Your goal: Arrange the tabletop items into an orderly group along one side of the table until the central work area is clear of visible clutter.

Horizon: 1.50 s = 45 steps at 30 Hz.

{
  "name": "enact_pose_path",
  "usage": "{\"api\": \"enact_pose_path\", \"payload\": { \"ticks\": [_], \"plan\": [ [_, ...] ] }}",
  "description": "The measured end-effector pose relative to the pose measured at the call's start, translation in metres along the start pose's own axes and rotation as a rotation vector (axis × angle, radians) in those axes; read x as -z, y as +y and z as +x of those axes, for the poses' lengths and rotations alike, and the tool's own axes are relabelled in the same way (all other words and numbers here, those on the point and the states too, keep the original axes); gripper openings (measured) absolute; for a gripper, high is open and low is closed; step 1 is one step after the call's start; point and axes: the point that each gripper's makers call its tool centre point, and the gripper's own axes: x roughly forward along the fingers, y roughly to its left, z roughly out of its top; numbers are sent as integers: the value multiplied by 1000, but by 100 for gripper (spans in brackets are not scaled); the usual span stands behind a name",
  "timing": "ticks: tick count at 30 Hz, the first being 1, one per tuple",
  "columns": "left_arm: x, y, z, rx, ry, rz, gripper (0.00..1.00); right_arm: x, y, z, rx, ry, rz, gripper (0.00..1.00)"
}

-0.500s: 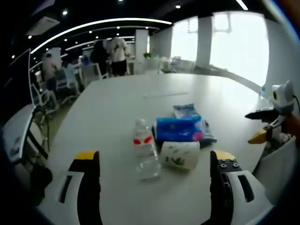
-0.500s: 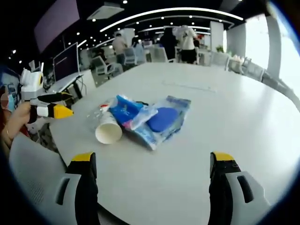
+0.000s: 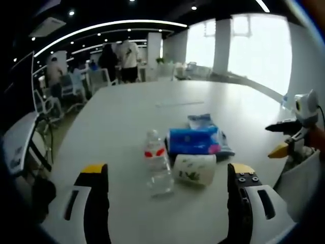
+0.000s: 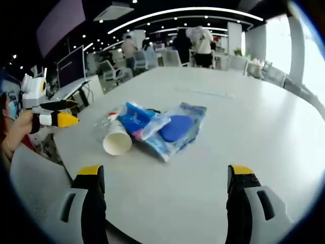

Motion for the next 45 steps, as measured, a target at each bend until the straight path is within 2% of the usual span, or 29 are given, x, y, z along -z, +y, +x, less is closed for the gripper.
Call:
{"api": "enact_pose_path", "payload": {
  "ticks": [5,45],
  "plan": [
    [4,0,0,1,18,6,94,1,1,0,-2,6,-2,99],
    [6,0,2,-4,38,-3,93,-2,2,-1,-22,-7,11,99]
  ]
}}
